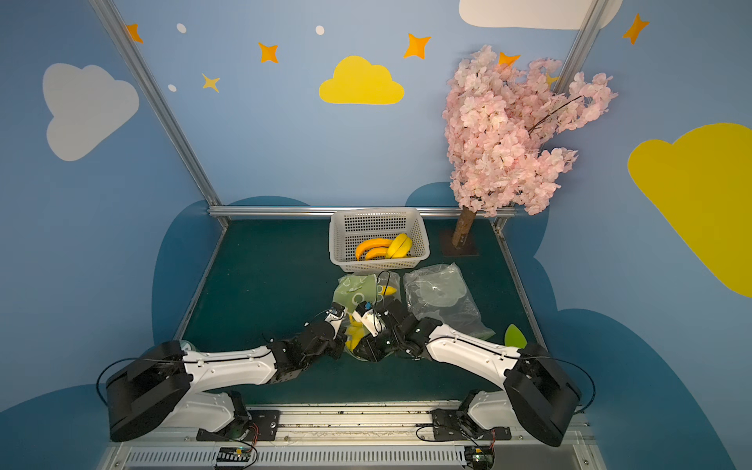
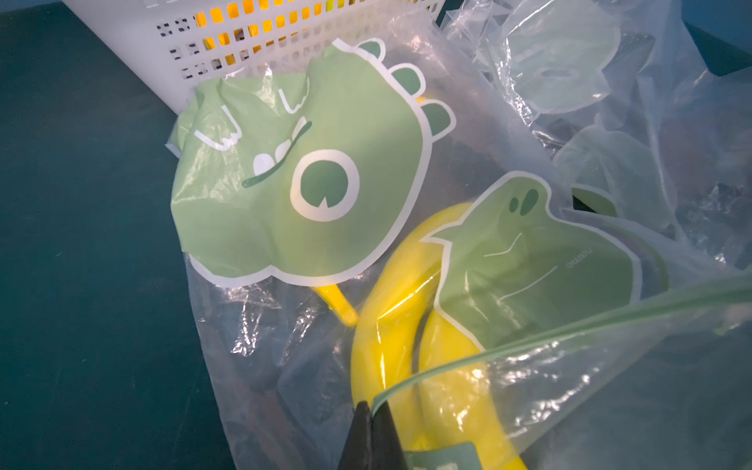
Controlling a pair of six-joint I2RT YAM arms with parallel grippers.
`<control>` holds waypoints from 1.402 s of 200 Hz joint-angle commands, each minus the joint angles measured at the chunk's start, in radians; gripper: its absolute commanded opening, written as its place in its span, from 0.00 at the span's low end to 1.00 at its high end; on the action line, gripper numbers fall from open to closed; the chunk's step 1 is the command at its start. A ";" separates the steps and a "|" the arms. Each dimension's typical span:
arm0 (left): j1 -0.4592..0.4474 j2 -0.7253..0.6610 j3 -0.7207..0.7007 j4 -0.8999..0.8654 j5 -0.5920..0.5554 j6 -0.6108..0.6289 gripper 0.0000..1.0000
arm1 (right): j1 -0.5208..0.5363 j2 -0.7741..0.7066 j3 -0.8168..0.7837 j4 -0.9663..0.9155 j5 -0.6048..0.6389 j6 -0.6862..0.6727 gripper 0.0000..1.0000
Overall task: Open the zip-top bag and take out the banana
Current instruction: Pick up the banana from the zipper food storage bag.
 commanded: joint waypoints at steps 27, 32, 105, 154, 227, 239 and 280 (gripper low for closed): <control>0.003 0.026 -0.003 0.025 0.073 -0.041 0.03 | 0.019 0.138 0.070 -0.032 0.090 0.021 0.35; 0.004 0.028 -0.005 0.031 0.076 -0.044 0.03 | 0.022 0.155 0.086 -0.048 0.090 0.016 0.35; 0.003 0.034 -0.011 0.031 0.058 -0.053 0.03 | 0.075 0.282 0.192 -0.190 0.170 0.004 0.31; 0.002 0.047 -0.011 0.030 0.044 -0.065 0.03 | 0.108 0.389 0.308 -0.331 0.231 -0.010 0.20; 0.002 0.044 -0.022 -0.005 -0.015 -0.053 0.03 | 0.113 0.338 0.267 -0.322 0.190 -0.005 0.08; 0.002 0.045 -0.022 -0.005 -0.009 -0.048 0.03 | 0.110 0.332 0.258 -0.310 0.190 -0.001 0.15; 0.002 0.047 -0.025 -0.005 0.016 -0.044 0.03 | 0.074 0.300 0.244 -0.260 0.187 0.008 0.33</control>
